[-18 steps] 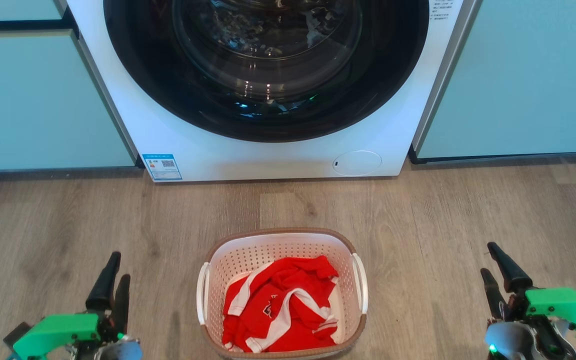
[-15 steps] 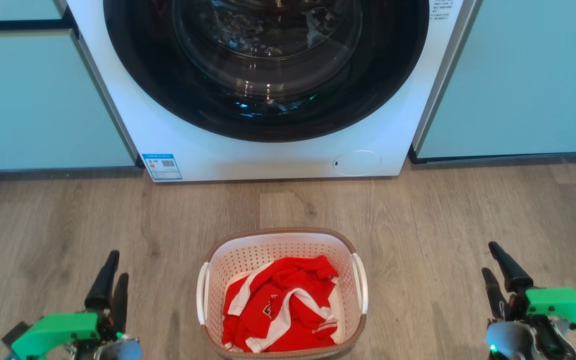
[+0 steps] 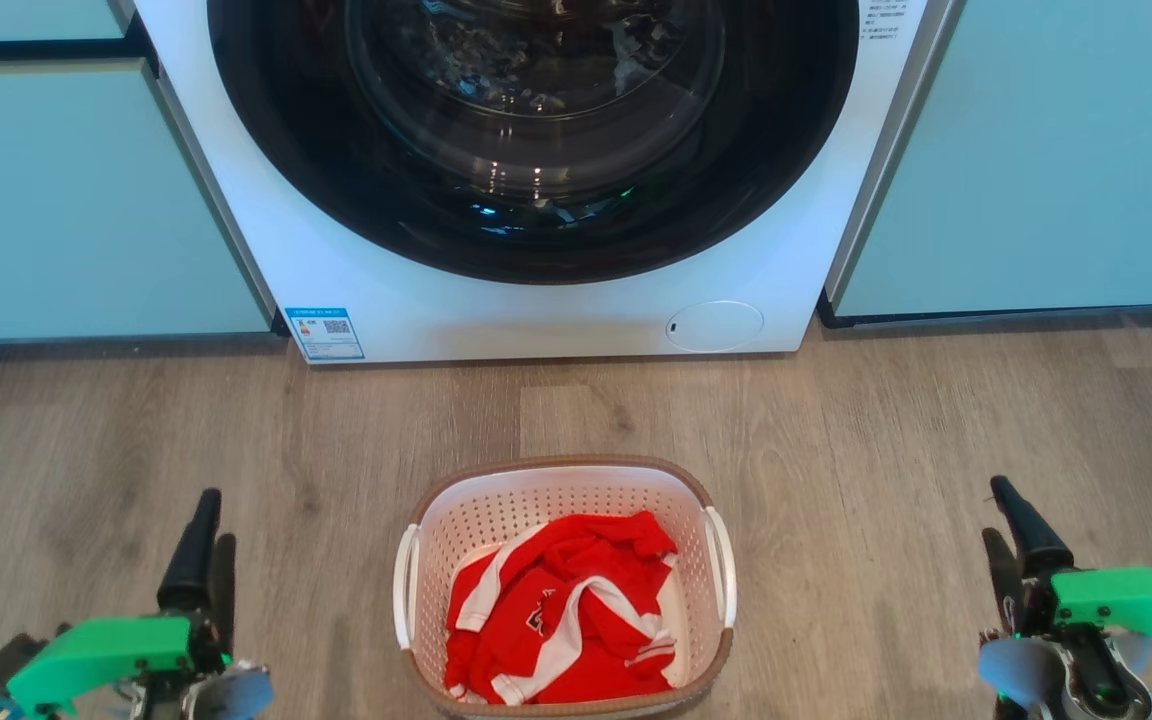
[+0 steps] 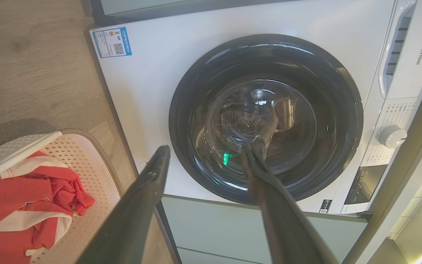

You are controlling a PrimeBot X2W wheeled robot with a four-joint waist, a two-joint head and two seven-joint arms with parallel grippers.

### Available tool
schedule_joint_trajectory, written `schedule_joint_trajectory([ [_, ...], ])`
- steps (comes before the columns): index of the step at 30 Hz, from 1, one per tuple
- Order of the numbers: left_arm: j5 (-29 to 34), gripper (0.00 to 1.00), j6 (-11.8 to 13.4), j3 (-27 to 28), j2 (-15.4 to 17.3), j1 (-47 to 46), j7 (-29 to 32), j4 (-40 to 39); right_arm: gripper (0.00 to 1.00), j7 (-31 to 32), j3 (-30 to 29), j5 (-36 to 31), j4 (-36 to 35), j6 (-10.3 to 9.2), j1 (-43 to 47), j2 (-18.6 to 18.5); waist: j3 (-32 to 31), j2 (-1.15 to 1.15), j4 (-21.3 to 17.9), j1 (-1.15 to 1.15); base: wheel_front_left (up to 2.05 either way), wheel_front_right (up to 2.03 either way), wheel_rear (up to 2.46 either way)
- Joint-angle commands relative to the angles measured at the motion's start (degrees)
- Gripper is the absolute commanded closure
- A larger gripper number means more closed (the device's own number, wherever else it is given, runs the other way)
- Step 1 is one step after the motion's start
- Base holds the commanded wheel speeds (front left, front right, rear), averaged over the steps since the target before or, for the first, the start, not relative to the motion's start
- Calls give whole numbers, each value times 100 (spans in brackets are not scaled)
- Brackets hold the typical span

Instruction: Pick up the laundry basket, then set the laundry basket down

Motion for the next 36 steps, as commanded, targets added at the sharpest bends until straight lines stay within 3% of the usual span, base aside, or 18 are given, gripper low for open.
schedule_joint_trajectory([
  [1,149,0,-10,153,36,-336,-72,-275,0,-101,-29,-158,-228,9,-315,-33,-1,0,1,0,0,0,0],
  [11,705,0,-13,352,38,-417,-224,-585,0,-252,-95,-833,-462,12,-428,-38,8,0,11,0,0,0,0],
  [21,1532,0,-4,554,41,-530,-392,-1102,0,-419,31,-1977,-890,15,-544,-43,25,0,26,0,0,0,0],
  [36,3259,0,718,557,44,-691,-644,-2228,0,-670,358,-3707,-1684,20,-773,-50,97,0,2,0,0,0,0],
])
